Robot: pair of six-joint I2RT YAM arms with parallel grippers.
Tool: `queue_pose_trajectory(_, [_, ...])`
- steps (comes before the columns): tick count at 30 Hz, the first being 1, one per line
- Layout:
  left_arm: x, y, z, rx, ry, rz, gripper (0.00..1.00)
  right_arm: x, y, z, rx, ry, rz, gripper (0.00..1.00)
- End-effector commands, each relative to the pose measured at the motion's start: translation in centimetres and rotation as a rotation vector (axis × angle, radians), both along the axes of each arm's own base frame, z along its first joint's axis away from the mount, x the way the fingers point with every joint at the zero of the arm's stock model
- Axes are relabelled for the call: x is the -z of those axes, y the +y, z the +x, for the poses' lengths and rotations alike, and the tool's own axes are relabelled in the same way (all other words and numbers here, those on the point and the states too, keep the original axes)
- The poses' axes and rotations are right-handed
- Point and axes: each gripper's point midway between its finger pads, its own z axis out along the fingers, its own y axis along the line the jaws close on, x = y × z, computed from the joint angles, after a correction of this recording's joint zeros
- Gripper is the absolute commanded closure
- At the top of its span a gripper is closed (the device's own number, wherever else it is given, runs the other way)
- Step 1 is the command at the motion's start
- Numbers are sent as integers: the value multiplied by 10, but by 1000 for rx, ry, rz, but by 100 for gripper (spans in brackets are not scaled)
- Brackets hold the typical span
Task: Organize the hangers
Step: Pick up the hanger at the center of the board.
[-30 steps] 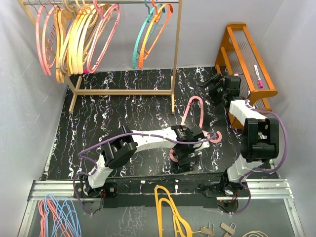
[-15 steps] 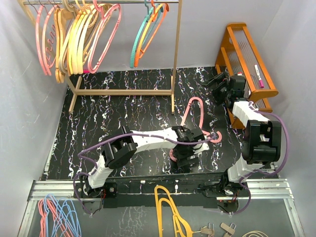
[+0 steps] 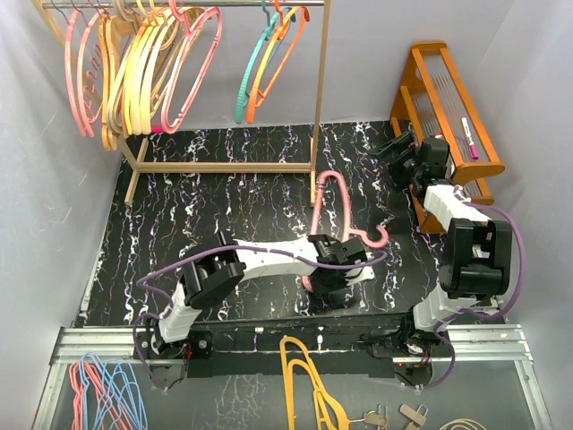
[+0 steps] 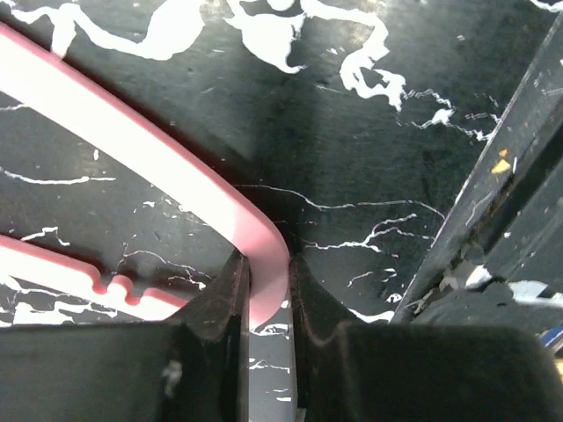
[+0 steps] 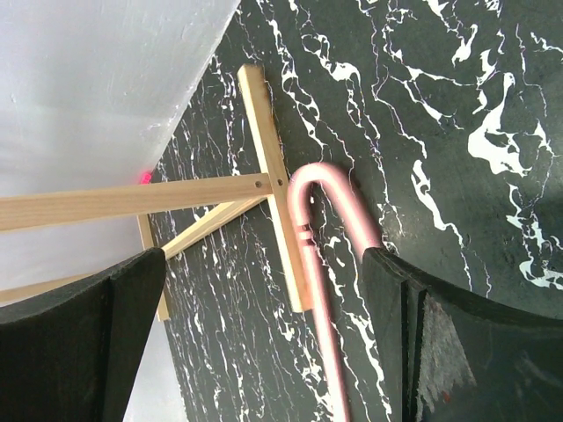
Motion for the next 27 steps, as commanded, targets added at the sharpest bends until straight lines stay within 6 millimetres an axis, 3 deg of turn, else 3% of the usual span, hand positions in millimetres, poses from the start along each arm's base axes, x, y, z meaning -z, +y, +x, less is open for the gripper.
queue_pose_trajectory(1, [17, 40, -19, -2, 34, 135, 100, -33, -11, 0, 12, -111, -34, 2])
queue_pose_trajectory(5, [-19, 50, 1, 30, -65, 54, 100, -45, -14, -5, -23, -168, -120, 1])
queue_pose_trajectory(9, [-69, 76, 13, 30, 1, -97, 100, -68, -19, -18, -70, -289, -296, 2])
queue_pose_trajectory(13, [-124, 111, 1, 79, 122, -306, 100, -80, -29, -40, -39, -383, -439, 2])
queue_pose_trajectory(16, [-163, 137, -26, 188, 136, -496, 100, -80, -32, -63, -9, -495, -532, 2])
queue_pose_trajectory(17, [-169, 144, -35, 217, 147, -524, 100, -73, -26, -74, -21, -545, -566, 2])
queue_pose_trajectory(19, [-175, 159, -53, 277, 178, -556, 100, -80, -12, -96, -62, -710, -683, 2])
queue_pose_trajectory(22, [-183, 179, -79, 382, 177, -610, 100, -82, 24, -124, -258, -951, -911, 2])
queue_pose_trajectory(27, [-190, 193, -83, 425, 62, -631, 100, -52, 83, -143, -663, -1104, -1024, 2])
